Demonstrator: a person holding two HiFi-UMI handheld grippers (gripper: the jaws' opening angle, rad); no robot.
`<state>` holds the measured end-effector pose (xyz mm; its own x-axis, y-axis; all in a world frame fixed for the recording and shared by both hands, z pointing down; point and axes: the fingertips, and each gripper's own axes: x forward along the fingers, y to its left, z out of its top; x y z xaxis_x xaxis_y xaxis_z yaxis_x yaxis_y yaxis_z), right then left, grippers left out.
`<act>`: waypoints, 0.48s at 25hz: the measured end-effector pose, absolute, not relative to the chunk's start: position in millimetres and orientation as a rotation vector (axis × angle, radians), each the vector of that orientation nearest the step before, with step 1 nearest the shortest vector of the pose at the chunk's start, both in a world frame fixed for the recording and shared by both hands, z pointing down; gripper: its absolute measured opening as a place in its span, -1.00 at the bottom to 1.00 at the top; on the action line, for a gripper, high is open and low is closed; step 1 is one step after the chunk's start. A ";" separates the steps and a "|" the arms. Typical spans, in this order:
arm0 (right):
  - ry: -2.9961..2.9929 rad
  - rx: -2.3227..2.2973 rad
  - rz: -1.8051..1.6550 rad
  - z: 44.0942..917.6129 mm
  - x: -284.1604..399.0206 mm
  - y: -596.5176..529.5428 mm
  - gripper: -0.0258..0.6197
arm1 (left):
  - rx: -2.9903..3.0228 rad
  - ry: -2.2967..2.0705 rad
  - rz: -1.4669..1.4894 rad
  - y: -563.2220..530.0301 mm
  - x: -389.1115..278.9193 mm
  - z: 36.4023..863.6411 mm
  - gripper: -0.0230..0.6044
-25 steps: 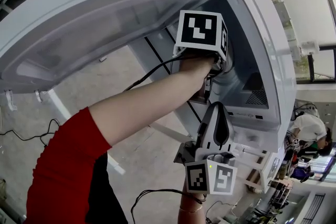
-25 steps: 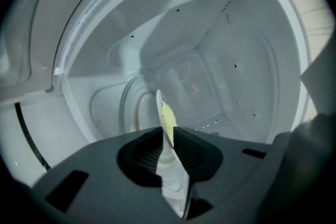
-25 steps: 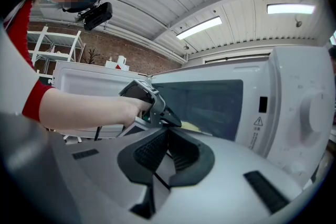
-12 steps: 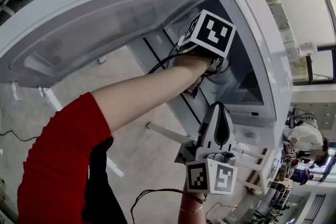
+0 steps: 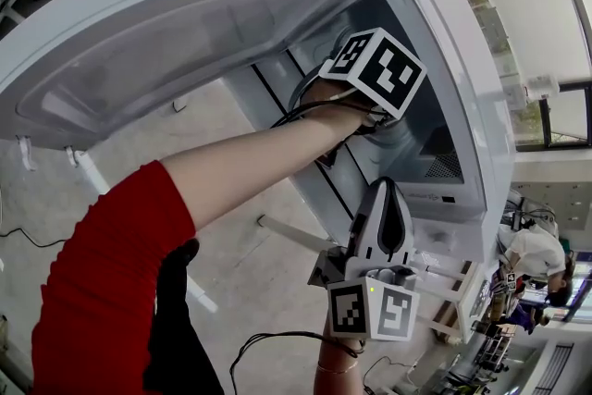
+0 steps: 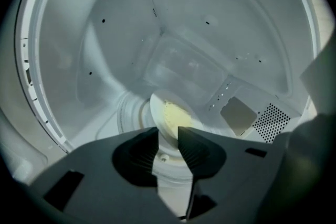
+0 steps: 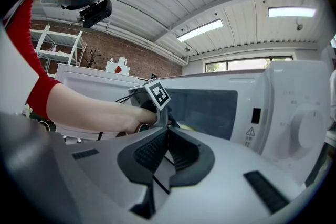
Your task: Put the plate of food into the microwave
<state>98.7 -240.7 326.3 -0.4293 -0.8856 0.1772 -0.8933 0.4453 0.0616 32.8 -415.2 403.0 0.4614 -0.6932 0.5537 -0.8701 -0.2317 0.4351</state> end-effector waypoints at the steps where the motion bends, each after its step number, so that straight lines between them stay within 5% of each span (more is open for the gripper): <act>1: -2.508 1.565 0.066 326.8 99.7 -240.9 -0.87 | 1.996 -1.304 0.326 -416.3 32.1 403.9 -0.57; 12: -2.500 1.516 -0.008 316.2 92.4 -243.6 -0.87 | 2.062 -1.380 0.438 -417.4 28.5 410.0 -0.50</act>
